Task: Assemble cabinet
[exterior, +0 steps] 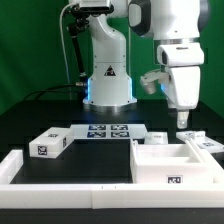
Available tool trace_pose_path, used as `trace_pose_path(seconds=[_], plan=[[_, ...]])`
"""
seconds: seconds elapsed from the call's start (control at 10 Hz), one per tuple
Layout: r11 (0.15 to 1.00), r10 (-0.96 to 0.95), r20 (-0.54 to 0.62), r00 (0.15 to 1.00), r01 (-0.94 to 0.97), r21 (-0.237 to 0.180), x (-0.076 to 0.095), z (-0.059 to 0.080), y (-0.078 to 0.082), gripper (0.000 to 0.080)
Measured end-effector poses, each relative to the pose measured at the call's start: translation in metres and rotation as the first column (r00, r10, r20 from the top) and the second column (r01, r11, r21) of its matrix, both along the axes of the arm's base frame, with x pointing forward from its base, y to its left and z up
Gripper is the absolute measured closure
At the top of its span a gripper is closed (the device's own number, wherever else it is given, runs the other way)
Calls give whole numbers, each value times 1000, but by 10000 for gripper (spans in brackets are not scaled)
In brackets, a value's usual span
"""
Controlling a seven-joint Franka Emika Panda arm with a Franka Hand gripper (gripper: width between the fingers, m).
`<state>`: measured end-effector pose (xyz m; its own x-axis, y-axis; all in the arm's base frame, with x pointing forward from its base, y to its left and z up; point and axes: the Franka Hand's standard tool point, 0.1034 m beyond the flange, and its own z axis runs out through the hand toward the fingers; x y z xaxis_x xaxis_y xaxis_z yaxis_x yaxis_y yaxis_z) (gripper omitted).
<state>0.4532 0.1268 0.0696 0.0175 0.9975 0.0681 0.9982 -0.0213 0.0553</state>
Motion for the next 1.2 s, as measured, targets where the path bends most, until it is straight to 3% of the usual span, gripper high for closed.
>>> trace_pose_path(seconds=[0.3,0.6,0.8,1.2], plan=[[998,5,36,999,-7,60,-28,-17,40,2],[999,-1,25,1000,-1,54,-27,-19,36,2],[991,125,43,991,-127,47,-27,-25,33,2],[955,293,54,955,-295,36,-51,-32,60,2]])
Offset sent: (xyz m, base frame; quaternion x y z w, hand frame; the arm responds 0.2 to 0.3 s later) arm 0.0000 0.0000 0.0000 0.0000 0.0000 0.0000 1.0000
